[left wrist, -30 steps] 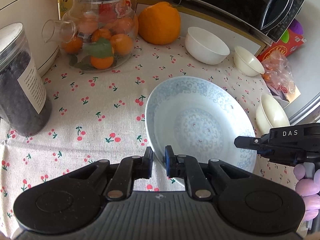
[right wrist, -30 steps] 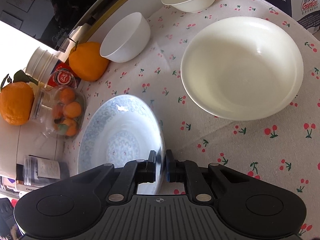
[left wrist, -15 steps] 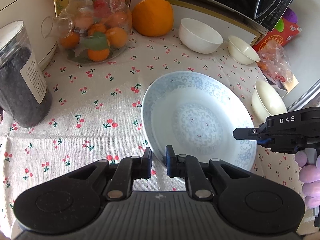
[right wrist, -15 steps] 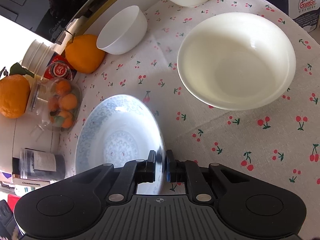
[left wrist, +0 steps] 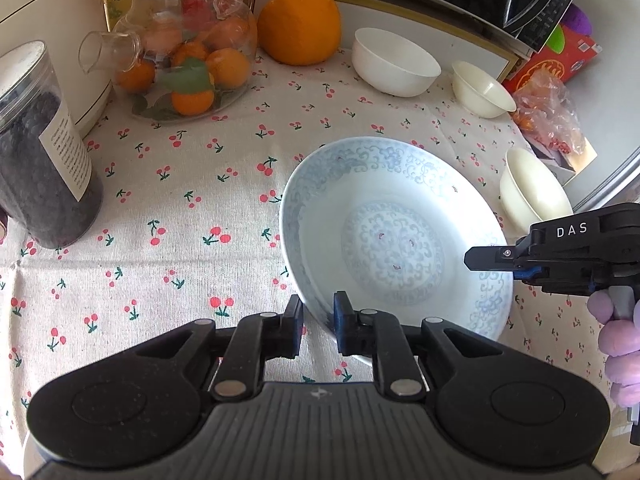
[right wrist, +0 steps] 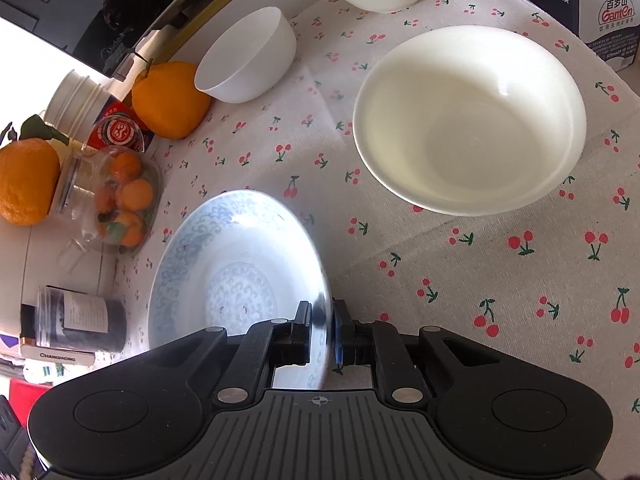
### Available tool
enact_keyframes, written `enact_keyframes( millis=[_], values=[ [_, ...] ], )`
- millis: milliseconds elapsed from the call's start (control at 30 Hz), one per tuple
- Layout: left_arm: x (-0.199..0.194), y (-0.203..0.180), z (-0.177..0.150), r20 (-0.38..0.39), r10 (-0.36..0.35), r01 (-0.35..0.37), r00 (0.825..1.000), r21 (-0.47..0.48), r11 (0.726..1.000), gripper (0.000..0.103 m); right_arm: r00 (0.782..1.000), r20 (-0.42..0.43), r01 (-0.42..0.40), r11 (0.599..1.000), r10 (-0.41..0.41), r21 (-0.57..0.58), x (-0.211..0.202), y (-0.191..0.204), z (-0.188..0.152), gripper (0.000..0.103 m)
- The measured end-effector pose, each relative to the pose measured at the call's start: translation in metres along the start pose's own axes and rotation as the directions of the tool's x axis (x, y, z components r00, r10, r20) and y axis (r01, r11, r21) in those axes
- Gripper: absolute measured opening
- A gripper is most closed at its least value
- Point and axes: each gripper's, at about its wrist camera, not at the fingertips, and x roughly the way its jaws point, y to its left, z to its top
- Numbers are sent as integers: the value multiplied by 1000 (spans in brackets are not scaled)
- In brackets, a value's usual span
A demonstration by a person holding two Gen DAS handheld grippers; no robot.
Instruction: Organize plates and bowls
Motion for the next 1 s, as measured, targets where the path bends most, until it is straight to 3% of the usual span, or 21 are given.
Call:
enact_keyframes(
  millis=[133,200,367,533,733,1000],
  values=[
    [2,0,-1,-5,19,-19,1000,-4,1000,28,1000,-4,-6,1000,5,-13,0,0,0,15],
    [0,-1,-1,-4,24,-24,1000,2,1000,33,1000,0,-15,1000,15,-17,-1,0,1,21],
    [-9,-3,-3,31,35,-35,999,30,999,59,999,34,-29,999,31,-38,-11,-1,2,63],
    [-19,-6,-7,70,16,-21,997,70,997,92,998,49,-34,996,38,-84,-21,0,1,80],
    [-32,-13,-15,100,-13,0,995,127,992,102,996,58,-63,986,72,-152,-34,1,-7,87],
    [-46,-20,-31,128,-31,4,991,207,978,103,993,89,-57,965,82,-256,-54,6,-25,92]
  ],
)
